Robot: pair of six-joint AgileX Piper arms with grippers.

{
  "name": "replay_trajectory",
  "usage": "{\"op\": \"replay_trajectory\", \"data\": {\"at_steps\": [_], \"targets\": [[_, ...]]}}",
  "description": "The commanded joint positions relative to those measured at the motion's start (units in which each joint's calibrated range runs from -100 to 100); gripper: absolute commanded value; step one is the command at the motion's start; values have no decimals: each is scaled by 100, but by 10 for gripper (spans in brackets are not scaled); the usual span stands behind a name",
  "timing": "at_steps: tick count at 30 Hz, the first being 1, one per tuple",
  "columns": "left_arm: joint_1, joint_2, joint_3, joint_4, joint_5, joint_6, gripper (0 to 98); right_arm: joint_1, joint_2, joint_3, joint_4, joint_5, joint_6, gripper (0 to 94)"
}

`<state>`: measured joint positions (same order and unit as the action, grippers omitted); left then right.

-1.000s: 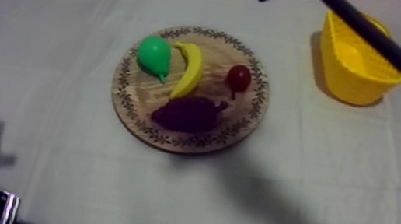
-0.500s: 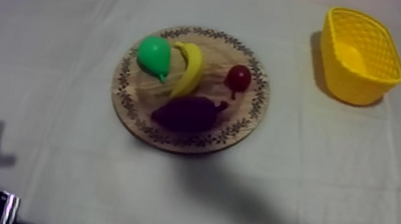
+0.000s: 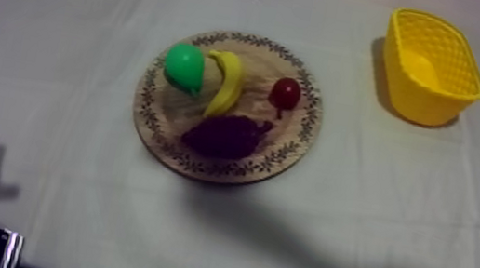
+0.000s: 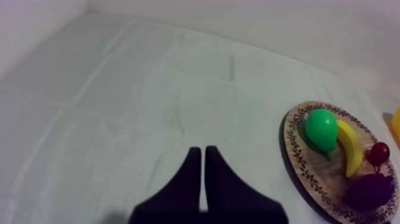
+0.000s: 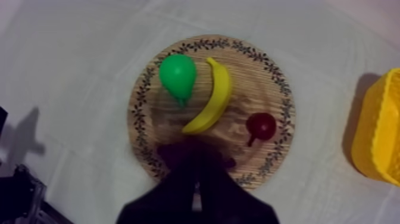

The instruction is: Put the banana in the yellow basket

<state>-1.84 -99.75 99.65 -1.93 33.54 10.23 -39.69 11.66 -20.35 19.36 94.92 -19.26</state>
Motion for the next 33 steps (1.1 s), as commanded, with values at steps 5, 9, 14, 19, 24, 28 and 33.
{"op": "replay_trajectory", "data": {"at_steps": [5, 9, 14, 19, 24, 28, 33], "targets": [[-1, 0, 1, 0, 1, 1, 0, 35, 104, -55, 27, 126, 35, 2], [-1, 0, 1, 0, 1, 1, 0, 61, 124, -92, -26, 155, 47, 5], [-1, 0, 1, 0, 1, 1, 0, 72, 122, -110, -98, 161, 42, 144], [-1, 0, 1, 0, 1, 1, 0, 95, 117, -85, -156, 146, 8, 359], [-1, 0, 1, 0, 1, 1, 0, 145, 116, -47, -217, 96, -3, 467], [-1, 0, 1, 0, 1, 1, 0, 179, 120, -34, -255, 30, 21, 495], [-1, 0, 1, 0, 1, 1, 0, 226, 178, -39, -303, -49, 67, 498]]}}
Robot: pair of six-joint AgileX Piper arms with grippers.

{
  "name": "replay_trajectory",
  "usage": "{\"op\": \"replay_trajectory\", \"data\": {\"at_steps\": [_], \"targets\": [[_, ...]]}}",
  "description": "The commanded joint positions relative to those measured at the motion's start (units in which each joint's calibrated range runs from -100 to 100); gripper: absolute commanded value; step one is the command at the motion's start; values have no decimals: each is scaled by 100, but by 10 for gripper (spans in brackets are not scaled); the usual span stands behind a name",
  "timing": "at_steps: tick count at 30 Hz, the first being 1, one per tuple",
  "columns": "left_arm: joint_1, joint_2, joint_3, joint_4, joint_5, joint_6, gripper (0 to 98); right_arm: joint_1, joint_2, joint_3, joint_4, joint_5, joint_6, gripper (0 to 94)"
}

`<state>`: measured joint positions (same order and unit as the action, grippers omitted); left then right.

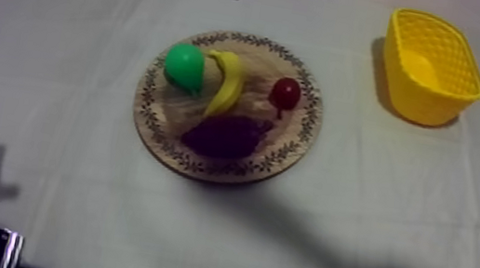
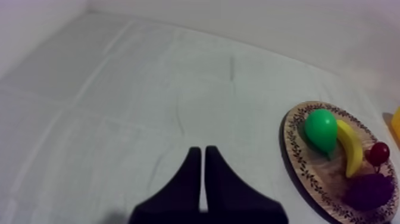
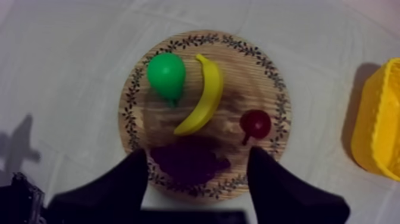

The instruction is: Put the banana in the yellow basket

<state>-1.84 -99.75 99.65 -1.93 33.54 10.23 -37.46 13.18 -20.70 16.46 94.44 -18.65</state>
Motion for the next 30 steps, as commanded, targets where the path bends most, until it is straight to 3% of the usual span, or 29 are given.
{"op": "replay_trajectory", "data": {"at_steps": [1, 13, 30], "targets": [[-1, 0, 1, 0, 1, 1, 0, 7, 48, -8, -16, -13, 12, 497], [-1, 0, 1, 0, 1, 1, 0, 55, 590, -162, -94, -130, 122, 491], [-1, 0, 1, 0, 1, 1, 0, 351, 2078, -1021, -420, -474, 141, 482]]}}
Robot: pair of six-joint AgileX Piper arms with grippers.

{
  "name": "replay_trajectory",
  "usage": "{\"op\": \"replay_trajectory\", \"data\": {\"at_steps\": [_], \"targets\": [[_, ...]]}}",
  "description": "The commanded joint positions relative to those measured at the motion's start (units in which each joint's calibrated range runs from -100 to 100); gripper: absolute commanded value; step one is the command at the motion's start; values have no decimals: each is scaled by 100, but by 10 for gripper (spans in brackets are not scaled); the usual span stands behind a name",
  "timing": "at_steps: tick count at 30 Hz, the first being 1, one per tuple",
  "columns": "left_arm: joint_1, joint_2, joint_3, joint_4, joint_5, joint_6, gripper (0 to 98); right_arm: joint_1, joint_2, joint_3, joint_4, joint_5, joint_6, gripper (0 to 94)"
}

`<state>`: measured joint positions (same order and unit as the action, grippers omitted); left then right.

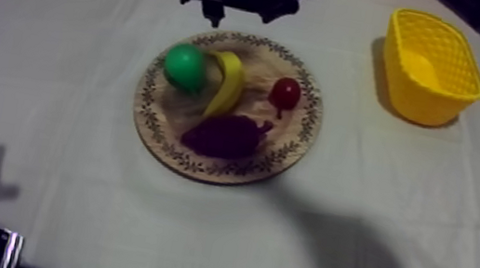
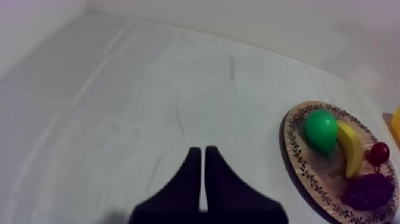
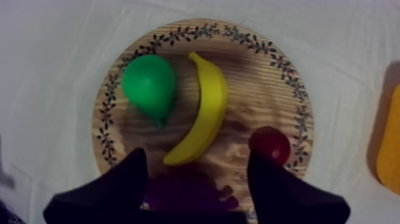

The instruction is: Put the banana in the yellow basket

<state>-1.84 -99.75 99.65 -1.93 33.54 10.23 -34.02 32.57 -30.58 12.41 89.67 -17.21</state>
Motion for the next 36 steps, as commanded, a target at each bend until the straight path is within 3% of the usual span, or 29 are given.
{"op": "replay_trajectory", "data": {"at_steps": [1, 25, 36], "targets": [[-1, 0, 1, 0, 1, 1, 0, 20, 225, -64, -31, -12, -4, 482], [-1, 0, 1, 0, 1, 1, 0, 178, 1667, -35, -144, -615, -79, 469], [-1, 0, 1, 0, 1, 1, 0, 212, 1994, 65, -339, -1123, 39, 469]]}}
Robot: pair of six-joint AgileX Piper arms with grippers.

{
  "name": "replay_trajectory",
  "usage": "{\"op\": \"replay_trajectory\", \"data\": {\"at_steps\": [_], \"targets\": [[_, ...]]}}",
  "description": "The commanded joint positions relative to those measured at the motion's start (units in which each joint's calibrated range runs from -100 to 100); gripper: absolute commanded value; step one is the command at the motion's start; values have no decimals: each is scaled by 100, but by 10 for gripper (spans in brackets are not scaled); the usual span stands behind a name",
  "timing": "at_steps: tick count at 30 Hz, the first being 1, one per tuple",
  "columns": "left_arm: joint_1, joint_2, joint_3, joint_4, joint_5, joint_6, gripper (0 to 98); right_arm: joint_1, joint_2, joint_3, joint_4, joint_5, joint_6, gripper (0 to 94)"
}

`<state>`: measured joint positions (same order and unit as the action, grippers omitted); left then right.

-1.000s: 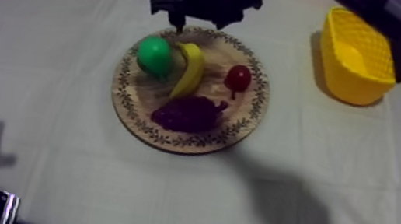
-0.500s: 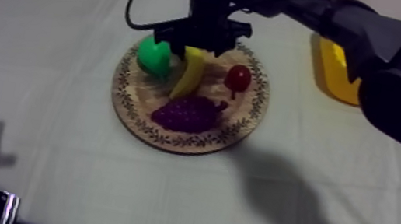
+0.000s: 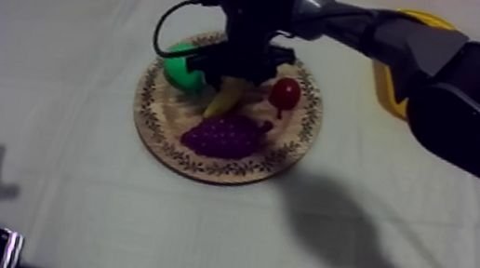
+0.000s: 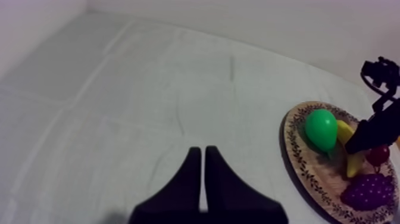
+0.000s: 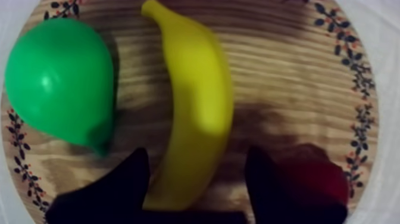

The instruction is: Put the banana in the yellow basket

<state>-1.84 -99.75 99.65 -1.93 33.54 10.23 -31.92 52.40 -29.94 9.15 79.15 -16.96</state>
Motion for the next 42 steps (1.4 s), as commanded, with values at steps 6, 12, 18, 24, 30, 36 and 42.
{"op": "replay_trajectory", "data": {"at_steps": [6, 12, 18, 24, 30, 36, 42], "targets": [[-1, 0, 1, 0, 1, 1, 0, 29, 126, -7, -115, -330, 103, 458], [-1, 0, 1, 0, 1, 1, 0, 49, 183, -12, -139, -541, 118, 242], [-1, 0, 1, 0, 1, 1, 0, 65, 34, 47, -75, -534, 81, 124], [-1, 0, 1, 0, 1, -2, 0, 95, -523, 116, 71, -260, 47, 109], [-1, 0, 1, 0, 1, 0, 0, 138, -1481, 351, 363, -8, -2, 106], [-1, 0, 1, 0, 1, 1, 0, 204, -2454, 691, 658, 217, -13, 104], [-1, 0, 1, 0, 1, 1, 0, 377, -3207, 1166, 945, 264, -44, 101]]}}
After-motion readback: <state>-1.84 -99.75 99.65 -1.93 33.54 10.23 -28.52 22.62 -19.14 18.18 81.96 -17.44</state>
